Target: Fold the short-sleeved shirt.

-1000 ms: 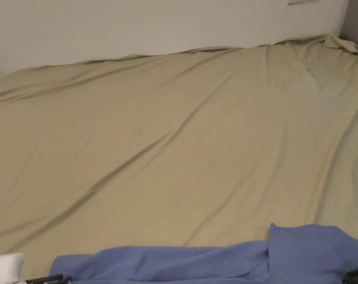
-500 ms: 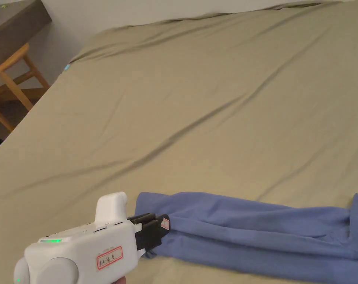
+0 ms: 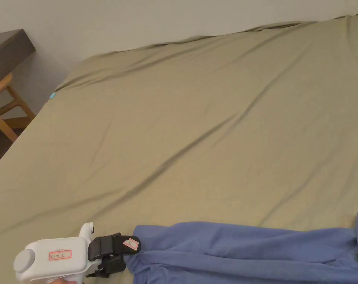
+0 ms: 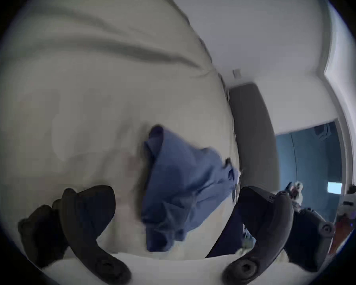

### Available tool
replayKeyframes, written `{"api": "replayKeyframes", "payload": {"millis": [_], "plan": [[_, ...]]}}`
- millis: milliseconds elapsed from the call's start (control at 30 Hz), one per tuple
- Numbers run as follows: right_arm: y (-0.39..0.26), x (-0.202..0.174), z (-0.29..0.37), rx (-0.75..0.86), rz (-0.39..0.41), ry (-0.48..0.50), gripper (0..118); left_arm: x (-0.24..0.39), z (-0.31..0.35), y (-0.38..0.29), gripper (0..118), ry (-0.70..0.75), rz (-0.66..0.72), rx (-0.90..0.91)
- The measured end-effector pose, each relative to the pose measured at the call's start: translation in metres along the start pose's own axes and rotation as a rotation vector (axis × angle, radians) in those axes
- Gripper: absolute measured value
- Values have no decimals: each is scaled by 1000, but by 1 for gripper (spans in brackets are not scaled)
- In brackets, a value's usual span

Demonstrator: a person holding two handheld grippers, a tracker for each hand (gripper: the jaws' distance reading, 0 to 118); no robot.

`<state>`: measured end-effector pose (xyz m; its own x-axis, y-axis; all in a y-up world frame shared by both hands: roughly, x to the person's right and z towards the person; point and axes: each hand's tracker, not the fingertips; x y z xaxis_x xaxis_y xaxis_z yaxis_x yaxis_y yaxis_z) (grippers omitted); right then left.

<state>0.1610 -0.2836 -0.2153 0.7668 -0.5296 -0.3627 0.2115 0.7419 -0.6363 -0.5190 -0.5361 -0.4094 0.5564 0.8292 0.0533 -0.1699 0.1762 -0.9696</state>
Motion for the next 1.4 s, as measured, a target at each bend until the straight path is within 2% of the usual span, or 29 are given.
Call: {"api": "replayKeyframes", "payload": {"millis": [67, 133, 233, 300, 333, 367, 400, 433, 467, 533, 633, 767, 833, 867, 967, 1033, 1133, 1267, 1400], "plan": [[-2, -3, -7, -14, -12, 7, 2, 1, -2, 1, 118, -105, -76, 52], [-4, -4, -12, -25, -25, 24, 2, 4, -13, 11, 118, -26, -127, 48], [-4, -8, -21, -32, -24, 33, 2, 16, -30, 12, 118, -28, -114, 78], [-4, -8, -23, -25, -22, 31, 2, 29, -35, 12, 117, -11, -180, 64], [-3, -8, -23, -22, -23, 25, 2, 36, -39, 5, 79, -22, -181, 40], [-2, -7, -23, -18, -27, 20, 2, 39, -45, 0, 5, 42, -164, 24], [-1, -6, -22, -13, -31, 15, 2, 34, -43, -3, 5, 136, -66, 34], [-1, -4, -20, -5, -37, 6, 2, 26, -40, -7, 5, 95, 103, 106], [0, -2, -19, 3, -46, -3, 2, 28, -39, -24, 5, 15, 186, 149], [1, 3, -16, 17, -75, -26, 2, 40, -24, -31, 5, -40, 122, 257], [6, 10, -13, 18, -81, -108, 2, 48, 10, -28, 5, 67, 75, 314], [10, 9, -18, -1, 0, -329, 2, 67, 61, -10, 5, 199, 2, 318], [8, 7, -26, -23, 74, -448, 2, 69, 84, -2, 5, 303, -15, 336], [6, 6, -30, -33, 101, -480, 2, 97, 86, -21, 5, 354, -25, 340], [-1, 6, -40, -66, 103, -483, 2, 119, 96, -38, 5, 495, 18, 380], [-5, 6, -45, -81, 97, -478, 2, 115, 112, -24, 5, 525, 44, 410], [-9, 9, -49, -98, 71, -442, 2, 157, 89, -36, 5, 368, 109, 386], [-11, 15, -54, -101, 23, -415, 2, 216, 19, -48, 5, 177, 47, 336], [-13, 15, -57, -111, 17, -411, 2, 223, -83, -48, 5, 201, 14, 221]]}}
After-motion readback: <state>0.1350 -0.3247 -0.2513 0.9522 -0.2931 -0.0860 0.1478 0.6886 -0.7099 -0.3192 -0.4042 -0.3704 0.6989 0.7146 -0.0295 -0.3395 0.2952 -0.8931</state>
